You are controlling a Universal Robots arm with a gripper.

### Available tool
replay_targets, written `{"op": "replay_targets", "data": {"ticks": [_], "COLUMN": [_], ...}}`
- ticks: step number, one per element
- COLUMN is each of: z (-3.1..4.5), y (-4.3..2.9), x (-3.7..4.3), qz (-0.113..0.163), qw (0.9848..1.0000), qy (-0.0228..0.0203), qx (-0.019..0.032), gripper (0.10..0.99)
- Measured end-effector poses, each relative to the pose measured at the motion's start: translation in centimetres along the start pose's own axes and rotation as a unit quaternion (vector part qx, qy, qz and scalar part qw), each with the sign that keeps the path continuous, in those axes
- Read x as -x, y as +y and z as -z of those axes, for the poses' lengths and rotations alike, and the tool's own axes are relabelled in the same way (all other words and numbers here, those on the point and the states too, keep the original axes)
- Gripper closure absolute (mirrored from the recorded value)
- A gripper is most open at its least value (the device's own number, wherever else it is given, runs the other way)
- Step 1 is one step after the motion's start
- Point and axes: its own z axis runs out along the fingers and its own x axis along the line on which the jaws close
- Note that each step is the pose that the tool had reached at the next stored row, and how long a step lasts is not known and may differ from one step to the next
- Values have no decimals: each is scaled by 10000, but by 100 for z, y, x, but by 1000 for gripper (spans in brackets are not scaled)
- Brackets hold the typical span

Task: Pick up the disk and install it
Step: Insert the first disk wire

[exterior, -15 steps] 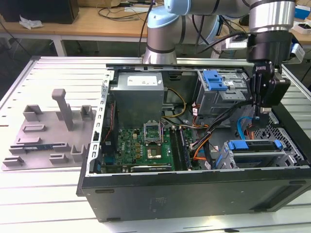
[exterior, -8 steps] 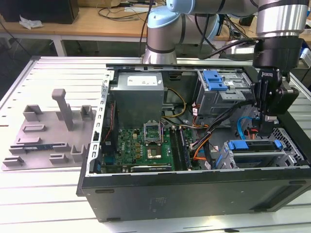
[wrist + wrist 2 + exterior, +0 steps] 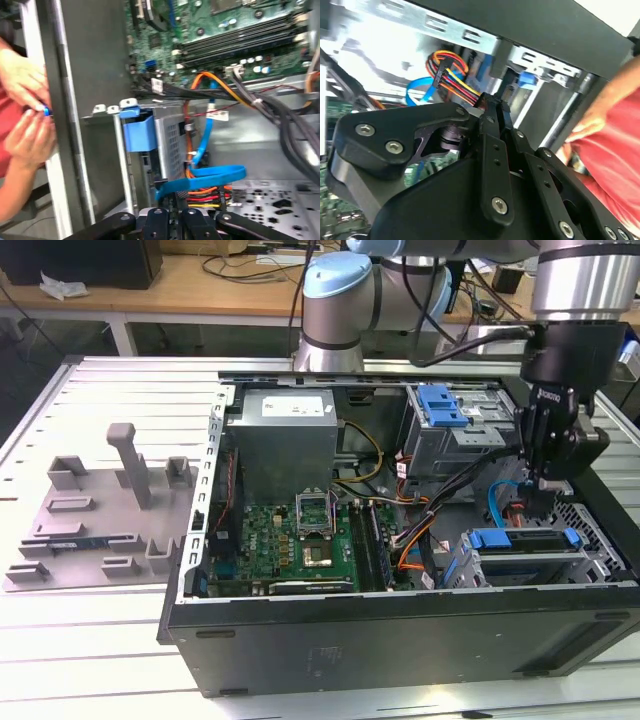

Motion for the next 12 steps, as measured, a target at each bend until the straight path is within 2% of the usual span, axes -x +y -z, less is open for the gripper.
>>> {"op": "replay_targets", "data": {"ticks": [1, 4, 8, 12], "z": [4, 28, 84, 106], "y": [-3, -14, -32, -40], "x": [-8, -53, -152, -200], "qz": [-2, -6, -6, -6], "qw": [9999, 9994, 9988, 9982], "qy": [-107, -331, -484, -592], "qx": [15, 47, 67, 81], "gripper": [918, 918, 918, 918]}}
